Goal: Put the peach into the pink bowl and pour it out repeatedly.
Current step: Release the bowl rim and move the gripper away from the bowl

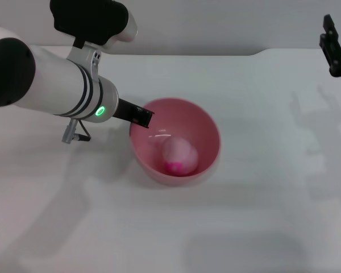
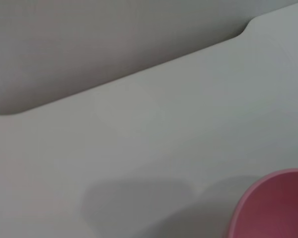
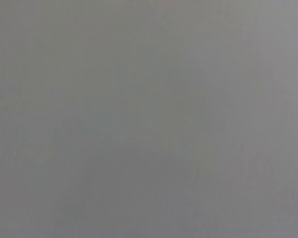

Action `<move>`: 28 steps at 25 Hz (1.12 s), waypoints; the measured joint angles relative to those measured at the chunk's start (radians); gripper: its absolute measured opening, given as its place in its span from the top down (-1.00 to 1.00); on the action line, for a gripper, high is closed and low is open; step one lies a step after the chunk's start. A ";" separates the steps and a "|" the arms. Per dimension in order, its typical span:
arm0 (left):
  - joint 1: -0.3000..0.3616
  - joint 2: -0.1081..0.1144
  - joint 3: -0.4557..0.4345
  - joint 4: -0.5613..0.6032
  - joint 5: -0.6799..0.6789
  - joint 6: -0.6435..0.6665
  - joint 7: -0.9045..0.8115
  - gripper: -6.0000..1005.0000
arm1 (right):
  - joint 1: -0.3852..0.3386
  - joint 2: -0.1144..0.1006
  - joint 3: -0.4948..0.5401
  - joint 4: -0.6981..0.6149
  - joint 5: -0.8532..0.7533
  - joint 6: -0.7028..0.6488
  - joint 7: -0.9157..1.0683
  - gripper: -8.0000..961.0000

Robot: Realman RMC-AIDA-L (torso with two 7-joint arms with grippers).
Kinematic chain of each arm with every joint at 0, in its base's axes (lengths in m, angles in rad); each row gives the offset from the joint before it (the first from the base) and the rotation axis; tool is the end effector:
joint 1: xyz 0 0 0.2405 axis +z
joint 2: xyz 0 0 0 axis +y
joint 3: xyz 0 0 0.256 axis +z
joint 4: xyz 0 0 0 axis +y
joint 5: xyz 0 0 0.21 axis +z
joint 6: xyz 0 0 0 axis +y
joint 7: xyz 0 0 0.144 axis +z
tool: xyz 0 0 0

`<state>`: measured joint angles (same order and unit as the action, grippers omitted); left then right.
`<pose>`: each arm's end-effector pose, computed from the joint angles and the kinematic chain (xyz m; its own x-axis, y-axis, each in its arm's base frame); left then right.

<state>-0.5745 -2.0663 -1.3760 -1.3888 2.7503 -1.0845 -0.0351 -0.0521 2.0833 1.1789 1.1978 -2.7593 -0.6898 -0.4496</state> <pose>-0.1442 0.3760 -0.0448 0.7021 0.6981 0.1405 0.6089 -0.4863 -0.6267 0.2260 0.3067 0.0141 0.8704 0.2316 -0.4346 -0.4234 -0.0986 -0.9006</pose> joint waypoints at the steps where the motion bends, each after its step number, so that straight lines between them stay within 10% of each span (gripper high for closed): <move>1: -0.003 0.000 0.000 0.006 0.000 0.000 -0.002 0.90 | 0.000 0.000 -0.001 -0.003 0.008 0.001 -0.001 -0.30; 28: 0.012 0.001 0.057 0.024 -0.051 0.074 -0.004 0.68 | -0.001 -0.002 -0.007 -0.018 0.021 0.056 0.003 -0.32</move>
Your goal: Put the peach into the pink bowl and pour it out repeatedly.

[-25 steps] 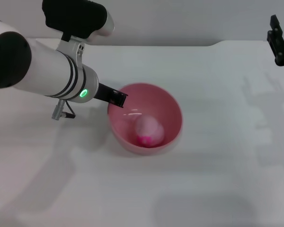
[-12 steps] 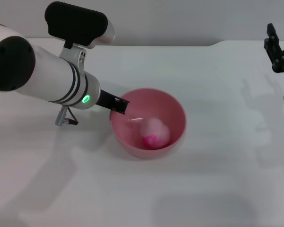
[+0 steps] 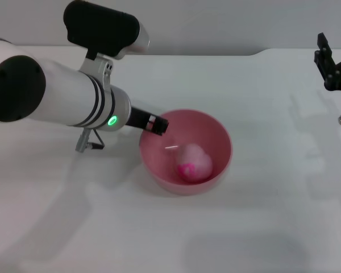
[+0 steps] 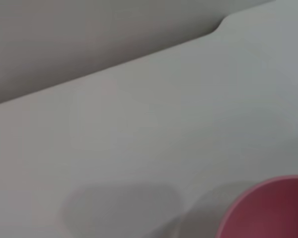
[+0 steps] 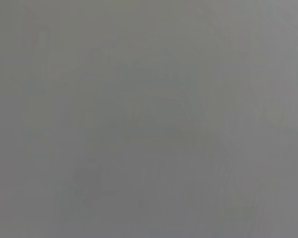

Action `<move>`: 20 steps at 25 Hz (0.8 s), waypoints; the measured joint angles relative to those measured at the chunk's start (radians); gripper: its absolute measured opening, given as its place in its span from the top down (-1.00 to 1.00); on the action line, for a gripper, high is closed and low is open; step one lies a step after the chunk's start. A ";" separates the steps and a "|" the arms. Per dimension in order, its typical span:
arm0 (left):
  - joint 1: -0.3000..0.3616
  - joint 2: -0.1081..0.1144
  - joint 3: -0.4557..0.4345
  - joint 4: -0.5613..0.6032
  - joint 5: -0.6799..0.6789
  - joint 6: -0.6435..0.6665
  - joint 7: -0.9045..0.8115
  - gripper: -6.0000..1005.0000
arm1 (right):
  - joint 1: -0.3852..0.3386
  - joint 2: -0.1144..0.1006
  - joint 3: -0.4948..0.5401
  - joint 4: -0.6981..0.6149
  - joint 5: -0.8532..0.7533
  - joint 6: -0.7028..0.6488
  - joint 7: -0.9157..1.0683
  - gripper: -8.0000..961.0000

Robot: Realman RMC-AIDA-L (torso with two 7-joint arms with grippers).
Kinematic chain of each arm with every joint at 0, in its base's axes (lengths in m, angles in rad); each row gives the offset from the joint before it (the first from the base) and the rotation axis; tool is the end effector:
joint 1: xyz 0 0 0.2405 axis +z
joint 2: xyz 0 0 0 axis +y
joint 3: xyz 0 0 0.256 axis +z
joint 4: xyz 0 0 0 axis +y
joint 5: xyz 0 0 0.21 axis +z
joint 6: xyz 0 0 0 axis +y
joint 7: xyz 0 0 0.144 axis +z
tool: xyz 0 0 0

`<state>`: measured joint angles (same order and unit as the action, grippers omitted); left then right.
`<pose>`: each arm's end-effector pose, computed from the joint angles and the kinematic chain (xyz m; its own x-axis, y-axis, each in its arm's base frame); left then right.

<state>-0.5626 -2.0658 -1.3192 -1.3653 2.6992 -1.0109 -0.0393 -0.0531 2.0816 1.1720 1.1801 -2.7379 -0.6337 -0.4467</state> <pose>-0.1420 0.3695 -0.0612 0.7106 0.6864 0.1548 0.6259 -0.5162 -0.5846 0.2372 0.3062 0.0048 0.8802 0.1578 -0.4476 -0.4323 -0.1224 -0.8934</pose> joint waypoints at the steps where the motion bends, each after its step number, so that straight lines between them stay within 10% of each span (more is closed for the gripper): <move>1: 0.000 0.001 0.000 -0.002 0.002 0.007 0.000 0.64 | 0.000 0.000 0.000 0.000 0.012 0.001 0.001 -0.32; 8: 0.023 0.005 -0.013 -0.065 0.085 0.138 0.020 0.40 | 0.013 -0.001 0.009 -0.016 0.122 0.004 0.001 -0.33; 9: 0.041 0.005 -0.028 -0.097 0.142 0.230 0.039 0.36 | 0.012 -0.001 0.010 -0.020 0.123 -0.013 0.001 -0.33; 10: 0.063 0.006 -0.041 -0.105 0.169 0.332 0.069 -0.10 | 0.006 -0.001 0.013 -0.022 0.124 -0.033 0.001 -0.33; 20: 0.268 0.006 -0.078 0.180 0.185 1.136 0.193 -0.62 | -0.022 -0.002 0.044 -0.165 0.250 -0.267 0.031 -0.34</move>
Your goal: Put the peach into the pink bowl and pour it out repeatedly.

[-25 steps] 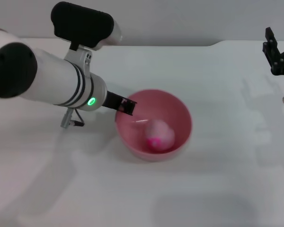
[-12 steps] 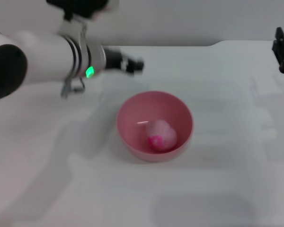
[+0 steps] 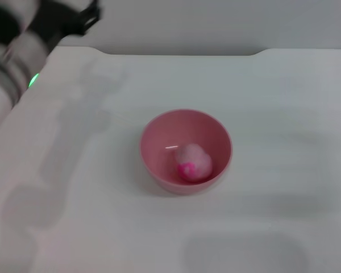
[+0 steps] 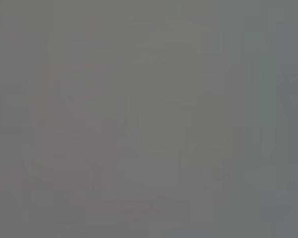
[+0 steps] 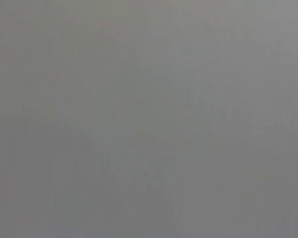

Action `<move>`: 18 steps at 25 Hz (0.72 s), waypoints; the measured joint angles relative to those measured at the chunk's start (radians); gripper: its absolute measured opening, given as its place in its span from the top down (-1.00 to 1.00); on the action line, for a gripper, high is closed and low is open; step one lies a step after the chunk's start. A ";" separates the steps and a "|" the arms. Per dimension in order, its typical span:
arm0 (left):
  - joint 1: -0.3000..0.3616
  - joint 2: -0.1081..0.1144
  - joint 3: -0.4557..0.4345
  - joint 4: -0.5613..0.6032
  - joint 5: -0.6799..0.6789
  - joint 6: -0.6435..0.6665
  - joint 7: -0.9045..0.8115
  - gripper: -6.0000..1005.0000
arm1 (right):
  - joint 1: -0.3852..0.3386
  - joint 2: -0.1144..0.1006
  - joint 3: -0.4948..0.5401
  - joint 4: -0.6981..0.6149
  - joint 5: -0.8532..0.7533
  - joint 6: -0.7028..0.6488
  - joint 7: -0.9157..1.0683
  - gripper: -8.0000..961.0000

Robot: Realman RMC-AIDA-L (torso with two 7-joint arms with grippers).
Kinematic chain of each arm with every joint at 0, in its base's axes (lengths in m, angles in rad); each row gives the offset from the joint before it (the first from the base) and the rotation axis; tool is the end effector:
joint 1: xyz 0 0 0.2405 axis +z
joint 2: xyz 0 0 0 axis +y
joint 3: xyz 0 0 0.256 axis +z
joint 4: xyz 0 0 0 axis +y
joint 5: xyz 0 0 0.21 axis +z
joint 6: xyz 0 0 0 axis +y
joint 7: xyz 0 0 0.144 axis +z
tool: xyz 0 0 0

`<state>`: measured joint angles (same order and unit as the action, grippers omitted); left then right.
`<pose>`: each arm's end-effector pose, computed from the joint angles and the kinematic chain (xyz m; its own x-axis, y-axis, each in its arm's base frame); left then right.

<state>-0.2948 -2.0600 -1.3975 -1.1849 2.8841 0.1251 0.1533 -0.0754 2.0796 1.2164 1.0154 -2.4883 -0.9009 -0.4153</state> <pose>-0.1953 0.4034 0.0186 0.8651 0.0206 0.5011 0.4876 -0.2683 -0.8308 0.2976 0.2851 0.0408 0.8089 0.1581 -0.5663 -0.5872 0.1684 -0.7917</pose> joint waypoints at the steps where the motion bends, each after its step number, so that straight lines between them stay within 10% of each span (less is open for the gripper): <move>1: 0.011 0.000 -0.002 0.057 -0.003 0.075 -0.011 -0.65 | 0.002 0.000 0.001 -0.021 0.001 -0.007 0.026 -0.34; 6: 0.021 -0.003 -0.002 0.348 -0.015 0.385 -0.094 -0.68 | 0.031 -0.001 -0.008 -0.167 0.000 -0.106 0.153 -0.34; 8: -0.016 -0.010 -0.002 0.639 -0.046 0.635 -0.176 -0.68 | 0.044 0.001 -0.012 -0.222 0.000 -0.139 0.182 -0.34; 18: -0.019 -0.013 0.054 0.755 -0.081 0.769 -0.200 -0.69 | 0.071 0.005 -0.024 -0.369 0.018 -0.186 0.290 -0.52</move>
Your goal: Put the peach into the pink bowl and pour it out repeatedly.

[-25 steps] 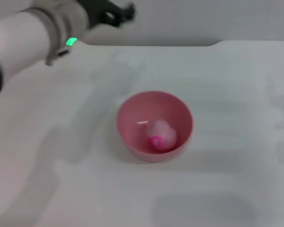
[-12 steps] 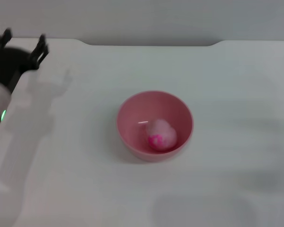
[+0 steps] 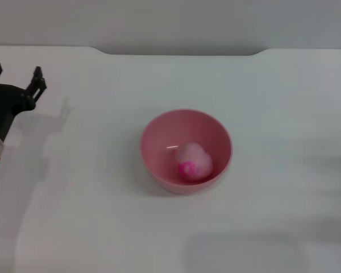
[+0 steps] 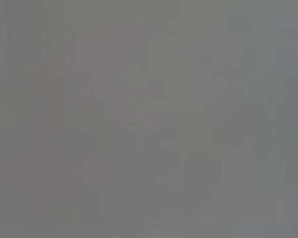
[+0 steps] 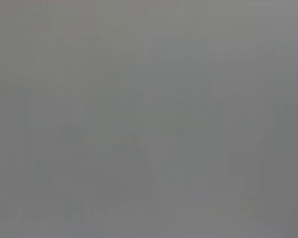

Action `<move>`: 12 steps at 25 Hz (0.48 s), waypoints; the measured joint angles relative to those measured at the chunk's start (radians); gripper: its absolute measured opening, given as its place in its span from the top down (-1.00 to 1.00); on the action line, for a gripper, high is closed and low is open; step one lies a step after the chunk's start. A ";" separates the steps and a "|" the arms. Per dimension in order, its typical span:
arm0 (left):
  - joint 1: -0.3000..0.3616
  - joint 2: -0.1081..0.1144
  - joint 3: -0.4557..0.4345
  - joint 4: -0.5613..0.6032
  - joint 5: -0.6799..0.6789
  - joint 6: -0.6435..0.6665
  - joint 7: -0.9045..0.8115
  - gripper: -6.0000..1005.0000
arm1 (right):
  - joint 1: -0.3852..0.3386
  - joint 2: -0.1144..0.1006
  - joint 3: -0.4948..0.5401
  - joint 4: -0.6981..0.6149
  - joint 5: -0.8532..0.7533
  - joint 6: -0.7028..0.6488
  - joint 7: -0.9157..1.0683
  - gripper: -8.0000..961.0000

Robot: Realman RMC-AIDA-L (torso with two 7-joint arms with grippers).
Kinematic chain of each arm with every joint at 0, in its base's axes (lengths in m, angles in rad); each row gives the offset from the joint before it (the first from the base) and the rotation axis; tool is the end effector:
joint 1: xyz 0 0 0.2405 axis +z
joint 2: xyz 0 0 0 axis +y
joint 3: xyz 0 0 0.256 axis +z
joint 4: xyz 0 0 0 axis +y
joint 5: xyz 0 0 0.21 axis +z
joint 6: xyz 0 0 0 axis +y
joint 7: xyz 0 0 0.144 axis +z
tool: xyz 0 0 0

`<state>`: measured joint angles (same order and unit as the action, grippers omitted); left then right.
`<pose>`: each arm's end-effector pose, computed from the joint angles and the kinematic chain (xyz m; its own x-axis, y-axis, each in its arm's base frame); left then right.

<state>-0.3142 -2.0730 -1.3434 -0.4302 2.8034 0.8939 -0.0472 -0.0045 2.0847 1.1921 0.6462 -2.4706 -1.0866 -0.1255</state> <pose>-0.3285 0.3424 -0.0048 0.7747 0.0103 0.6323 0.6295 -0.1068 -0.7696 0.3558 0.2567 0.0202 0.7227 0.0921 -0.6850 -0.6882 0.1882 -0.7007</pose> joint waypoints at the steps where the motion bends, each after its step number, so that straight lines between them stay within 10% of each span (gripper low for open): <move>1: 0.001 -0.001 0.014 0.005 0.000 0.018 0.000 -0.69 | 0.011 0.001 -0.008 -0.026 0.012 -0.023 0.003 -0.52; 12: -0.006 -0.001 0.029 0.012 -0.009 0.039 0.000 -0.69 | 0.046 -0.003 -0.078 -0.087 0.088 -0.110 -0.002 -0.53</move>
<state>-0.3204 -2.0743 -1.3141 -0.4185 2.7943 0.9328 -0.0475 0.0418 2.0822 1.1137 0.5593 -2.3825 -1.1964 -0.1271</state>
